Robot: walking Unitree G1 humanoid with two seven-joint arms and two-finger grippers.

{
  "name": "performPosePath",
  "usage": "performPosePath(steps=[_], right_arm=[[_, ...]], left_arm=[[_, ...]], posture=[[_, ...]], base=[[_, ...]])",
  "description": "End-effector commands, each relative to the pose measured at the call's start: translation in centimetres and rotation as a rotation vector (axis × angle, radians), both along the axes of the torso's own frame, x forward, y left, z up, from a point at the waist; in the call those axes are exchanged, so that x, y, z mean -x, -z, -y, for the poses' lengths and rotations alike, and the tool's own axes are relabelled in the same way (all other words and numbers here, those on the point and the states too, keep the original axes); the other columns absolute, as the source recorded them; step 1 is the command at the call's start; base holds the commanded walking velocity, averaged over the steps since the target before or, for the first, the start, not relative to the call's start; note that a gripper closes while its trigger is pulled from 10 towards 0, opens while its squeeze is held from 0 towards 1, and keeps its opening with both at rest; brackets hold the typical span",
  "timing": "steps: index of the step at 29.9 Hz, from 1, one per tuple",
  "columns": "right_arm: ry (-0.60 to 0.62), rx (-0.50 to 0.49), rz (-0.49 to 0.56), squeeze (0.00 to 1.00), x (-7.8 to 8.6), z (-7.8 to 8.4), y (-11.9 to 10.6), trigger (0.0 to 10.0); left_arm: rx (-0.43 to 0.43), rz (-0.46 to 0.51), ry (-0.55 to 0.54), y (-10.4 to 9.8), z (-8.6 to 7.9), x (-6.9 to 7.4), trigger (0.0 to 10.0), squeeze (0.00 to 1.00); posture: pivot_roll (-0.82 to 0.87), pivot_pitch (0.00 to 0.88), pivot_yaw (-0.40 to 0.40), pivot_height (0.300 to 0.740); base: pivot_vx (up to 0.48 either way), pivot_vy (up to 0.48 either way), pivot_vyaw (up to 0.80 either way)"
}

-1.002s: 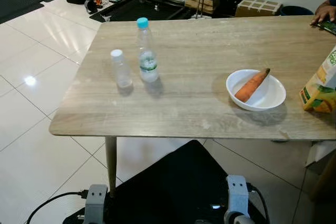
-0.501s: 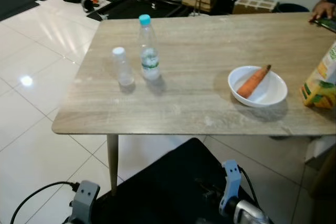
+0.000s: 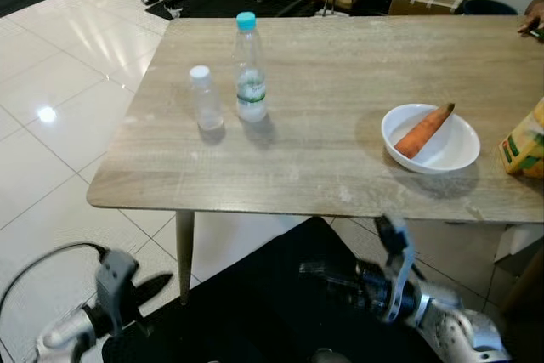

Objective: Restocking fridge

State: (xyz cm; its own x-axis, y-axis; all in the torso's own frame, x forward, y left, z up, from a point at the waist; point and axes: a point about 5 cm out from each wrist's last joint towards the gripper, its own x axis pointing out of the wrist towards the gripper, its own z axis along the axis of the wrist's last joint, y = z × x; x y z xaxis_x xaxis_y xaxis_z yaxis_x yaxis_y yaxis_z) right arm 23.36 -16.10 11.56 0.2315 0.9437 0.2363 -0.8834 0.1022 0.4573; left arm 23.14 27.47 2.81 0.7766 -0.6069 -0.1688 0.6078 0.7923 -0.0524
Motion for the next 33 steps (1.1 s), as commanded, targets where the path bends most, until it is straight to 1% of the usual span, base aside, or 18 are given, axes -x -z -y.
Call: performPosePath(steps=[1,6,7,9,10,11,12,13,14,15,19,20,21,22,23,29,31,33], right_arm=[[0.016,-0.1,0.093,0.0,-0.8,-0.4,-3.4,10.0],[0.01,-0.155,0.155,0.0,-1.3,-0.8,-5.8,10.0],[-0.002,-0.187,0.182,0.0,-1.5,-1.0,-7.0,10.0],[-0.002,-0.187,0.182,0.0,-1.5,-1.0,-7.0,10.0],[-0.015,-0.217,0.19,0.0,-1.6,-1.1,-7.8,10.0],[-0.015,-0.233,0.196,0.0,-1.8,-1.2,-8.3,10.0],[-0.014,-0.243,0.194,0.0,-1.9,-1.2,-8.5,10.0],[-0.014,-0.243,0.194,0.0,-1.9,-1.2,-8.5,10.0],[0.026,-0.218,0.202,0.0,-2.3,-1.5,-8.5,10.0],[0.045,-0.202,0.21,0.0,-2.4,-1.6,-8.4,10.0],[0.113,-0.16,0.211,0.0,-3.2,-1.8,-8.1,10.0],[0.15,-0.127,0.226,0.0,-3.5,-2.0,-8.0,10.0],[0.15,-0.127,0.226,0.0,-3.5,-2.0,-8.0,10.0],[0.182,-0.094,0.224,0.0,-4.0,-2.3,-7.8,10.0],[0.182,-0.094,0.224,0.0,-4.0,-2.3,-7.8,10.0],[0.435,0.038,0.168,0.0,-6.9,-2.2,-6.5,10.0],[0.526,0.099,0.164,0.0,-7.9,-1.9,-6.1,10.0],[0.526,0.099,0.164,0.0,-7.9,-1.9,-6.1,10.0]], left_arm=[[0.088,0.097,-0.015,-2.6,-2.2,-0.9,10.0,0.0],[0.193,0.211,0.015,-5.2,-3.4,-1.9,10.0,0.0],[0.188,0.417,0.096,-10.0,-0.6,-4.7,10.0,0.0],[0.188,0.417,0.096,-10.0,-0.6,-4.7,10.0,0.0],[0.251,0.571,0.202,-14.8,3.7,-5.8,10.0,0.0],[0.316,0.67,0.292,-18.7,7.7,-5.7,10.0,0.0],[0.357,0.72,0.352,-21.1,10.0,-5.2,10.0,0.0],[0.357,0.72,0.352,-21.1,10.0,-5.2,10.0,0.0],[0.329,0.762,0.326,-23.5,11.8,-6.3,10.0,0.0],[0.311,0.778,0.297,-24.0,12.1,-6.9,10.0,0.0],[0.264,0.798,0.187,-24.7,12.2,-8.3,10.0,0.0],[0.193,0.816,0.124,-25.0,12.3,-9.2,10.0,0.0],[0.193,0.816,0.124,-25.0,12.3,-9.2,10.0,0.0],[0.139,0.824,0.029,-25.2,11.9,-10.1,10.0,0.0],[0.139,0.824,0.029,-25.2,11.9,-10.1,10.0,0.0],[-0.123,0.807,-0.37,-26.3,7.5,-9.4,10.0,0.0],[-0.182,0.797,-0.454,-26.6,6.7,-9.4,10.0,0.0],[-0.182,0.797,-0.454,-26.6,6.7,-9.4,10.0,0.0]], posture=[[-0.14,0.158,0.048,0.725],[-0.14,0.154,0.047,0.725],[-0.13,0.15,0.046,0.725],[-0.13,0.15,0.046,0.725],[-0.13,0.147,0.047,0.725],[-0.13,0.147,0.048,0.725],[-0.13,0.144,0.048,0.725],[-0.13,0.144,0.048,0.725],[-0.13,0.144,0.049,0.725],[-0.13,0.144,0.049,0.725],[-0.13,0.145,0.051,0.725],[-0.13,0.146,0.053,0.725],[-0.13,0.146,0.053,0.725],[-0.13,0.146,0.053,0.725],[-0.13,0.146,0.053,0.725],[-0.13,0.149,0.054,0.725],[-0.13,0.149,0.051,0.725],[-0.13,0.149,0.051,0.725]], base=[[0.0,0.0,0.0],[0.0,0.0,0.0],[0.0,0.0,0.0],[0.0,0.0,0.0],[0.0,0.0,0.0],[0.0,0.0,0.0],[0.0,0.0,0.0],[0.0,0.0,0.0],[0.0,0.0,0.0],[0.0,0.0,0.0],[0.0,0.0,0.0],[0.0,0.0,0.0],[0.0,0.0,0.0],[0.0,0.0,0.0],[0.0,0.0,0.0],[0.0,0.0,0.0],[0.0,0.0,0.0],[0.0,0.0,0.0]])
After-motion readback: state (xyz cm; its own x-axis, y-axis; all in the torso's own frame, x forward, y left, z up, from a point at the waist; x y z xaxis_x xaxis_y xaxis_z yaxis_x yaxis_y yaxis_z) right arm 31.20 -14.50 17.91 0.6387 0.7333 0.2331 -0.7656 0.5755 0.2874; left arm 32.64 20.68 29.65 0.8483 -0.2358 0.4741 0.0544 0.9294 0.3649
